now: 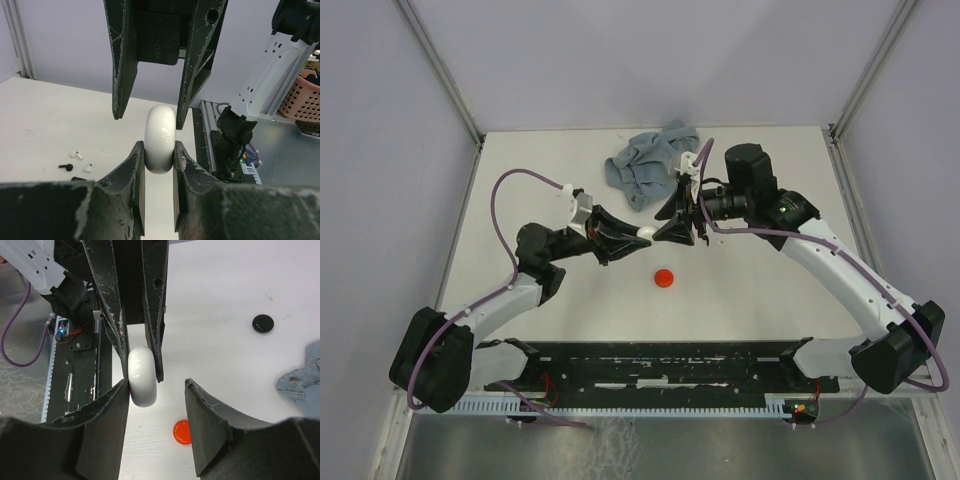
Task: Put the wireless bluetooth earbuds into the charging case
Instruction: Open the charging case, then pick up the earbud from the center of the board.
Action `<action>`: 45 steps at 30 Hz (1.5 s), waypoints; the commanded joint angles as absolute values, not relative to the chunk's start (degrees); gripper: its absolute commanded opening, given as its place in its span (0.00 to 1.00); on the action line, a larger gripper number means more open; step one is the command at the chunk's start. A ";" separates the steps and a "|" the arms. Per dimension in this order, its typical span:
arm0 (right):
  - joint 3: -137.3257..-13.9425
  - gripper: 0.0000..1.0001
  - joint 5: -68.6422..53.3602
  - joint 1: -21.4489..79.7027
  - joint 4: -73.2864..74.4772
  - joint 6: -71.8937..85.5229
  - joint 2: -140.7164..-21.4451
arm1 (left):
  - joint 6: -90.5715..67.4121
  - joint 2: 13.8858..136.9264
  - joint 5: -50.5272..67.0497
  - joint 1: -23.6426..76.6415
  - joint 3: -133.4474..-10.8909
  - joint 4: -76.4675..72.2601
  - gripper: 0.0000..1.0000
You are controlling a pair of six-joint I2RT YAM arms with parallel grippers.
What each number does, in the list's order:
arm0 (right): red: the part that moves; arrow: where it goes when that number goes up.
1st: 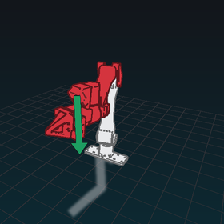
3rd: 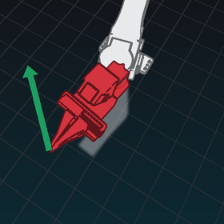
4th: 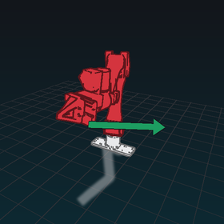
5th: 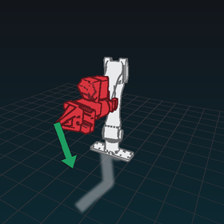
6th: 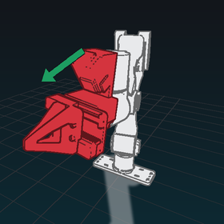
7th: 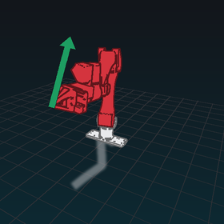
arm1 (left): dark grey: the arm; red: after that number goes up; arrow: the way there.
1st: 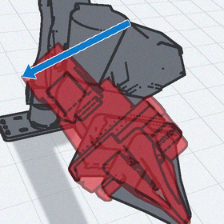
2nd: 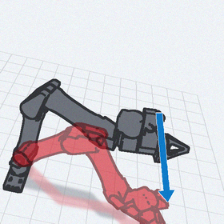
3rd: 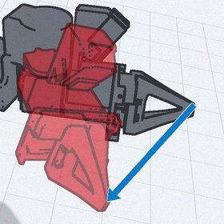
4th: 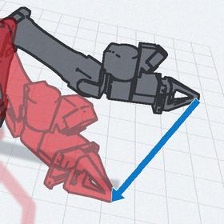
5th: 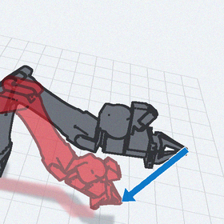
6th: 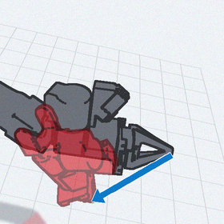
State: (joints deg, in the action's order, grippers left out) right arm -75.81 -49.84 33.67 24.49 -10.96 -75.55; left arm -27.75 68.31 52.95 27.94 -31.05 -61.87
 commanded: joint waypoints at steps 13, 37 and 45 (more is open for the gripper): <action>-81.25 0.58 -35.46 34.94 26.32 -14.09 -74.53 | -20.48 66.32 54.06 29.11 -28.01 -68.83 0.03; -81.86 0.64 -2.69 29.33 48.23 -4.05 -88.93 | -20.13 61.37 29.54 25.22 -17.09 -60.99 0.03; -83.88 0.64 0.15 26.01 51.40 -13.84 -99.16 | -17.96 55.90 26.62 23.84 -15.85 -54.84 0.03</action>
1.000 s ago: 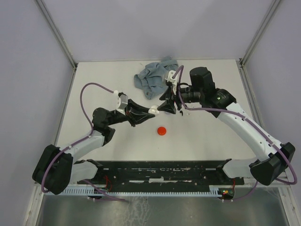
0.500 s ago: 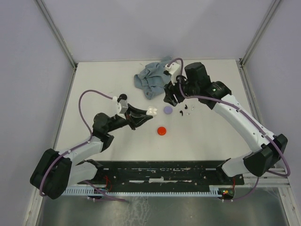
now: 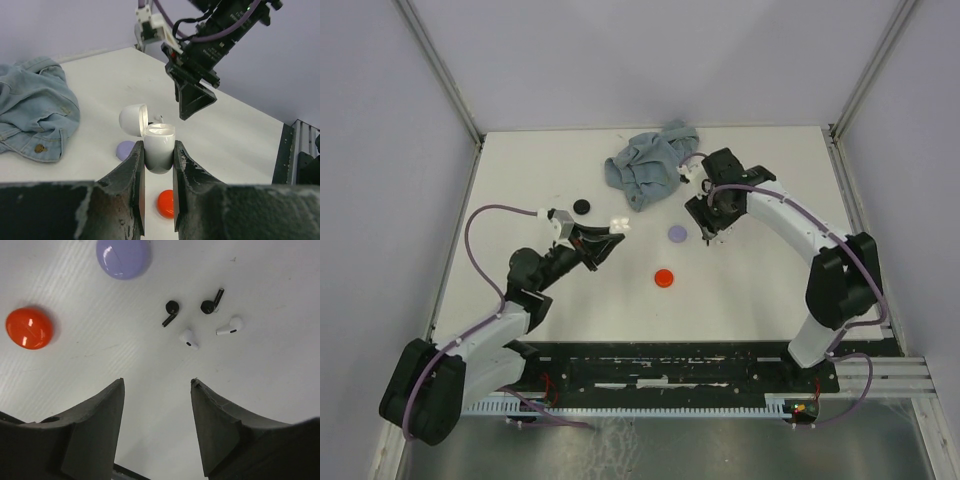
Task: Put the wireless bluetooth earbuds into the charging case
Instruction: Pick up the earbud from the center of the board.
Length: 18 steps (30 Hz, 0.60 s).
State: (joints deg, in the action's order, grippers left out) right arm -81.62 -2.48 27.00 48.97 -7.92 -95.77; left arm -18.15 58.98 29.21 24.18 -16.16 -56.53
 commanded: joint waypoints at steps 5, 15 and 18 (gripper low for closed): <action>-86.16 0.61 0.37 25.38 53.43 -20.18 -104.77 | -13.79 52.97 28.67 23.84 -16.77 -49.68 0.03; -90.31 0.57 1.09 24.56 54.64 -27.44 -113.22 | -10.63 51.69 30.86 23.85 -17.35 -46.32 0.03; -91.96 0.56 2.10 24.47 54.61 -28.79 -115.35 | -10.31 51.68 31.02 23.85 -17.40 -45.97 0.03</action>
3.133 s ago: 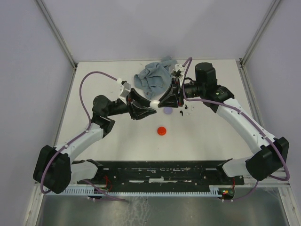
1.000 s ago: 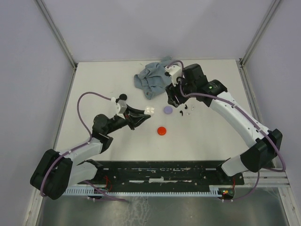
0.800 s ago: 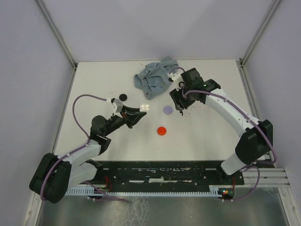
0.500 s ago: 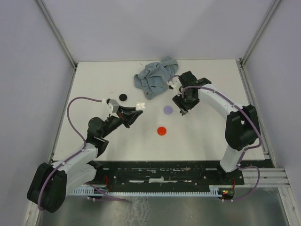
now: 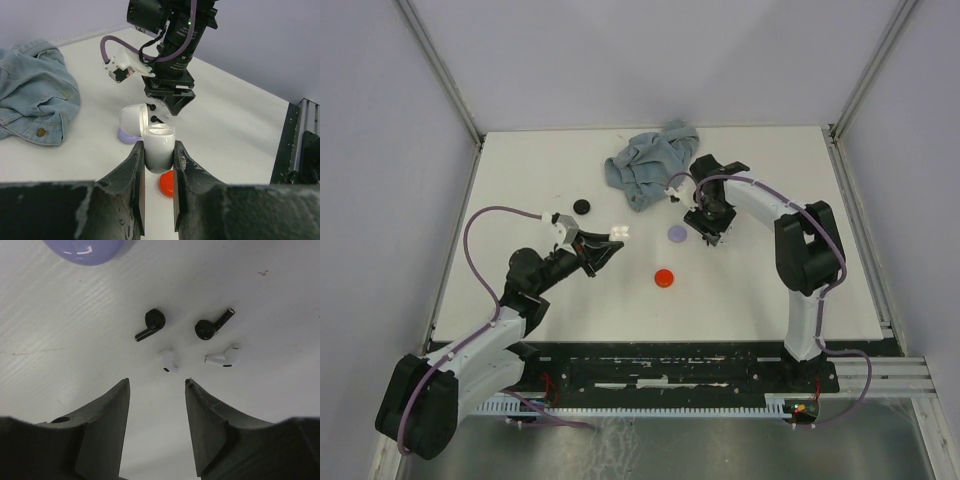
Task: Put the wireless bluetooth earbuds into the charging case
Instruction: Pick up the earbud from the center of the board.
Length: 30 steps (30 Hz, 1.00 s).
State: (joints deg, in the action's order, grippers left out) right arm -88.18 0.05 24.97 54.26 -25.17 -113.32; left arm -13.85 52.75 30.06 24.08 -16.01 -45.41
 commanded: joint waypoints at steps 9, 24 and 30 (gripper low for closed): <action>-94.04 0.51 2.01 24.37 56.60 -30.47 -120.59 | -10.20 51.87 31.38 23.91 -17.40 -45.97 0.03; -93.60 0.34 1.61 24.38 56.82 -30.46 -123.65 | -10.62 52.36 31.78 23.92 -17.81 -47.11 0.03; -93.32 0.26 -0.93 24.44 56.81 -27.18 -119.62 | -10.03 52.95 34.66 23.96 -17.58 -51.71 0.03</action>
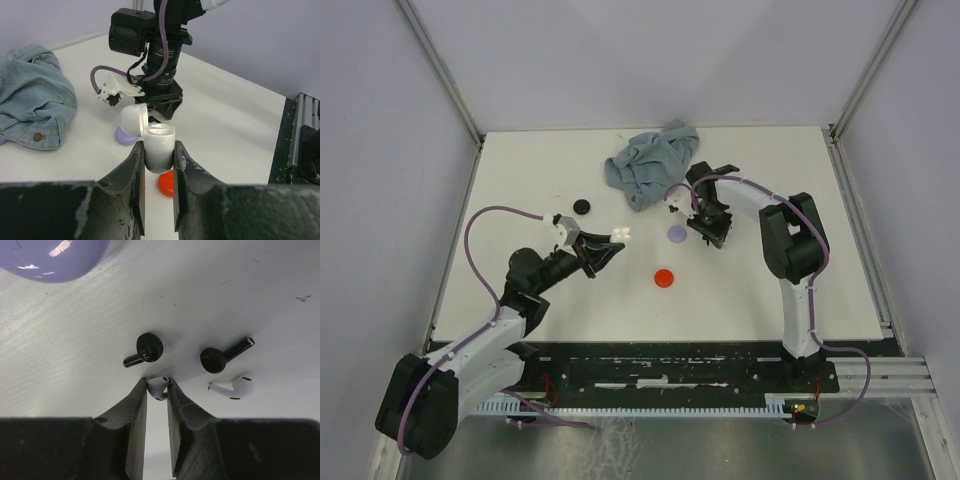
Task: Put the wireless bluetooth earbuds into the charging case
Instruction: Pick up the earbud from the center of the board, then place the earbud in the charging case.
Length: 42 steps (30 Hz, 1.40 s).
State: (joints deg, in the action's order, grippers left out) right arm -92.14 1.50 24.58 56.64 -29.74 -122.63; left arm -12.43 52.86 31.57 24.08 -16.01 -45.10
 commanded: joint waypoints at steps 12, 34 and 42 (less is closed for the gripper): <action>-88.04 0.17 -8.49 24.82 50.17 -12.71 -102.85 | -4.58 56.27 39.39 24.03 -18.96 -58.04 0.03; -69.90 0.15 -8.06 39.22 8.01 25.94 -71.32 | -4.11 61.63 41.80 24.20 -23.32 -66.40 0.03; -64.96 0.16 -9.55 42.54 -4.67 34.04 -68.05 | -6.05 61.19 41.06 24.09 -23.91 -69.23 0.03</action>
State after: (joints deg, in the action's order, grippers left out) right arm -65.87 -8.97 41.28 6.28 28.10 -70.26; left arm -5.06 61.73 41.06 24.12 -21.43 -64.03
